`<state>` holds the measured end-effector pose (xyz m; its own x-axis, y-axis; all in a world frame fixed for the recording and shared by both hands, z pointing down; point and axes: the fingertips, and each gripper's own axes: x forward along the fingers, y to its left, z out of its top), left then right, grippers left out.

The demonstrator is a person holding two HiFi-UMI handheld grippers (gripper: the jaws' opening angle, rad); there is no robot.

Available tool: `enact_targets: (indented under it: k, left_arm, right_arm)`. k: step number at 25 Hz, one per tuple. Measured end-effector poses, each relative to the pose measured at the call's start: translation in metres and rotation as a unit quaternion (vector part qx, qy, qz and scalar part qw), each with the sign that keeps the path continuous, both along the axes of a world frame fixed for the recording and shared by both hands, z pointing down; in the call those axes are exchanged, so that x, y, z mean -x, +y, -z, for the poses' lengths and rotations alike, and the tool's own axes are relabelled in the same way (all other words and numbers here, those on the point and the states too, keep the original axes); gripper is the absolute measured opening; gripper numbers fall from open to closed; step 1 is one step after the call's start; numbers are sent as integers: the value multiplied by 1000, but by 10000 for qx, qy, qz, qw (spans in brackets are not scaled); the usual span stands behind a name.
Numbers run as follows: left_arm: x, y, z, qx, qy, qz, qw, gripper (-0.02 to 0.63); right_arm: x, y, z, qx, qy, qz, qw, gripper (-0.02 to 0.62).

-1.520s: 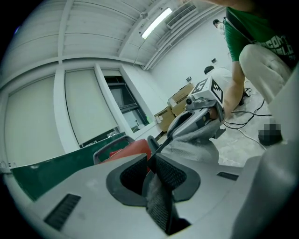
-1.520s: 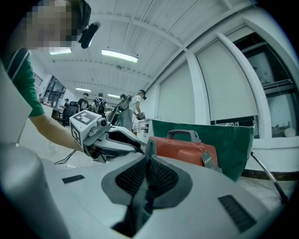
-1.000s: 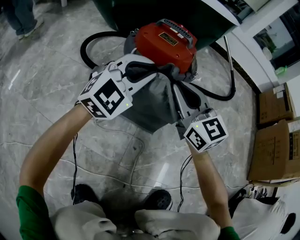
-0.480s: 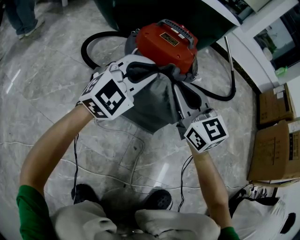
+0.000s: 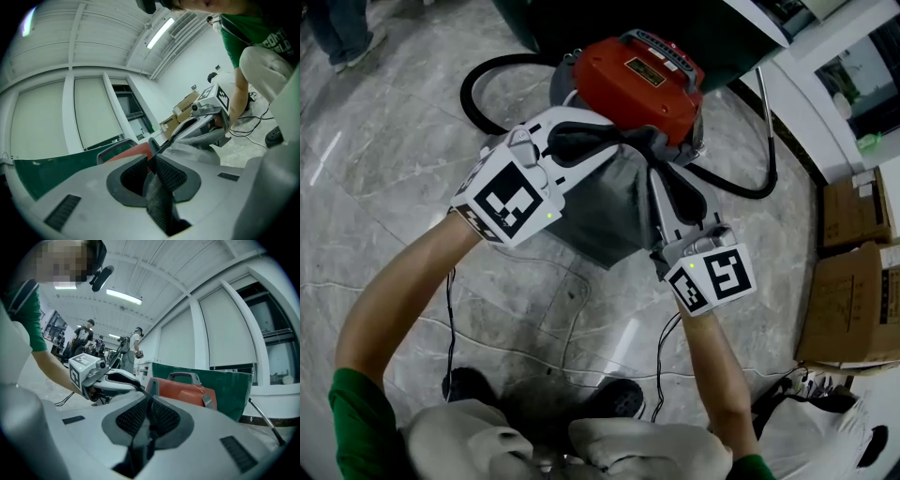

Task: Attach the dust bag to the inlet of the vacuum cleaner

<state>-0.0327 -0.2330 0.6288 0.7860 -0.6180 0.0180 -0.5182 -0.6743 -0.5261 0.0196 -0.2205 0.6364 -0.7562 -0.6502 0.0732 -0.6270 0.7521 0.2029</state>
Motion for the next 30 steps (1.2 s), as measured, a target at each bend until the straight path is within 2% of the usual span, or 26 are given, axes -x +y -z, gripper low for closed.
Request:
enact_targets:
  k: [5,7,13,17,22,27,30]
  left_arm:
    - [2,2,4,139,160,-68,9998,44]
    - [2,-2,5,293,111,-14,9995,44]
    - [4,0,7,1414,-258,221,9894,44]
    - [3,14,43,1886,-218,186,9816,44]
    - [3,35,104,2491,-72,213,9682,44]
    - [3,55,185,2843,223,327,9579,40]
    - [0,69,227,3020,325,320,9522,9]
  right_arm:
    - [0,1,3,95,-191,-10,9998,31]
    - [0,-2,5,264,-173,-56,9995,31]
    - [-10,-1,18,1393,29,-273,9899,31]
    - [-7,10,51,1738,242,-329,9839,31]
    - [0,29,117,2137,390,-324,9756,31]
    - [-6,44,197,2366,385,-545,9693,29]
    - [-15,54,243,2520,275,-728,9646,25]
